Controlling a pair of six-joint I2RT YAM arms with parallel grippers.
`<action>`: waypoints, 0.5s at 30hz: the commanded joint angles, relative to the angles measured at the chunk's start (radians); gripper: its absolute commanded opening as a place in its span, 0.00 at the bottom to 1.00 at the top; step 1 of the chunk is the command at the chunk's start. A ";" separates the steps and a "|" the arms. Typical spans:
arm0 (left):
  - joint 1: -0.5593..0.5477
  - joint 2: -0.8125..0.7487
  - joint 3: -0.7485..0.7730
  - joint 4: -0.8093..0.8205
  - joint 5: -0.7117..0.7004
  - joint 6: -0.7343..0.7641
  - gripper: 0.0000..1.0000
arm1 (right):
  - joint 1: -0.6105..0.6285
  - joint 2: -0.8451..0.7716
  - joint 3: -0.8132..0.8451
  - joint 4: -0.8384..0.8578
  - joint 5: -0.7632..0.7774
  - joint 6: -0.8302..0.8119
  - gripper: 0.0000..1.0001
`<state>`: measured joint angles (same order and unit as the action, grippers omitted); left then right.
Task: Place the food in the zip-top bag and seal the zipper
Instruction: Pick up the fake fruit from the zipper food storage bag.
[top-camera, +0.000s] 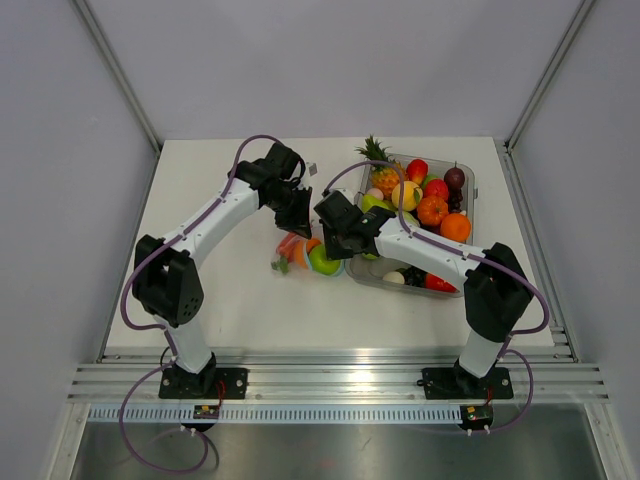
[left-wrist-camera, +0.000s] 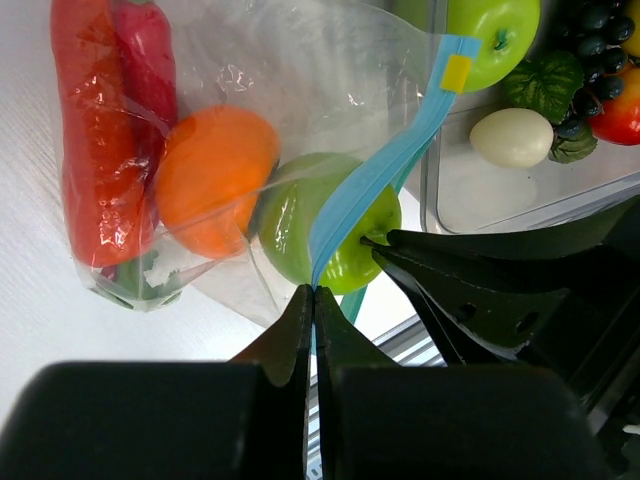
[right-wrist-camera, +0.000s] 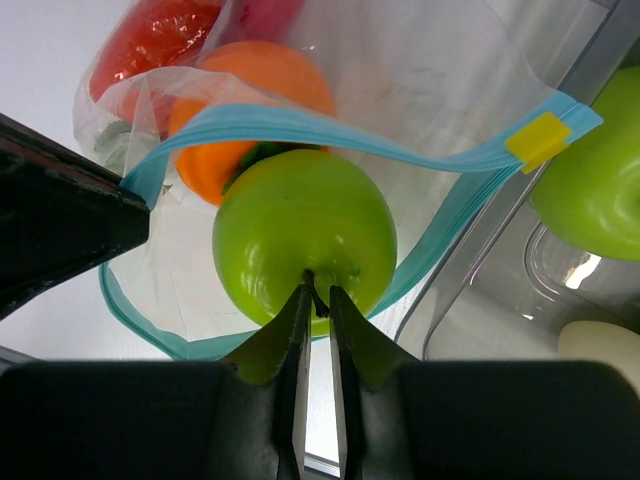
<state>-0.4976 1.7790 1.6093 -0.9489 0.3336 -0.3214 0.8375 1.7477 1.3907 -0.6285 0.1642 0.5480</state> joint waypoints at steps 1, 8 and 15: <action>0.004 -0.049 -0.003 0.021 0.025 0.001 0.00 | -0.008 -0.040 0.011 0.032 0.006 0.007 0.17; 0.004 -0.050 -0.008 0.021 0.022 0.002 0.00 | -0.006 -0.048 0.030 0.027 0.012 -0.005 0.00; 0.005 -0.046 -0.011 0.027 0.025 0.001 0.00 | -0.008 -0.095 0.047 0.009 0.041 -0.014 0.00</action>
<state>-0.4976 1.7733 1.6093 -0.9485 0.3340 -0.3214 0.8375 1.7279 1.3922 -0.6243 0.1680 0.5457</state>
